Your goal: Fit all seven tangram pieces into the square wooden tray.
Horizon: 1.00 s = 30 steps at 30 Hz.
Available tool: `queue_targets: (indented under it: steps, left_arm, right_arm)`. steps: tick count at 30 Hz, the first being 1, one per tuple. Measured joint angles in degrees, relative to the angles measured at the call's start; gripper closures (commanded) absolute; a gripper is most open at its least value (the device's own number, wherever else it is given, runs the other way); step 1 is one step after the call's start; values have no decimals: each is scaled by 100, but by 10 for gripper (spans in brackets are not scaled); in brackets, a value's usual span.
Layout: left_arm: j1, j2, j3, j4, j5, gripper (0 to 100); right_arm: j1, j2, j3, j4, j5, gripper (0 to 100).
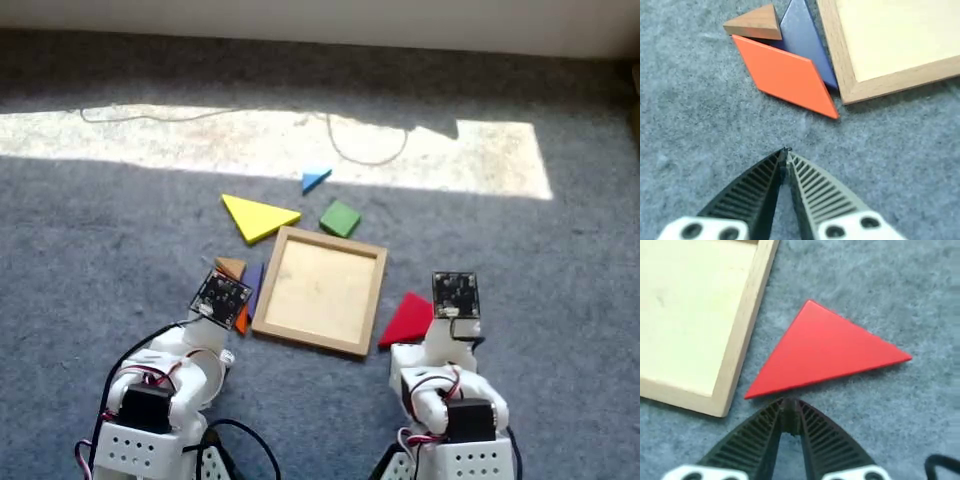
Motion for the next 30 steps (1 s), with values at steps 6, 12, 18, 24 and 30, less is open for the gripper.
queue_targets:
  steps: [6, 12, 18, 24, 30]
  left_arm:
    - [0, 0, 0, 0, 0, 994]
    - [0, 0, 0, 0, 0, 994]
    - [0, 0, 0, 0, 0, 994]
    - [0, 0, 0, 0, 0, 994]
    - [0, 0, 0, 0, 0, 994]
  right_arm:
    - [633, -26, -862, 88, -26, 994]
    - [809, 360, -2708, 642, -536, 991]
    - [844, 2927, -4220, 703, -1204, 753]
    - [281, 5688, -5451, 1354, -2453, 575]
    - [-352, 7455, -5890, 1363, -3473, 575]
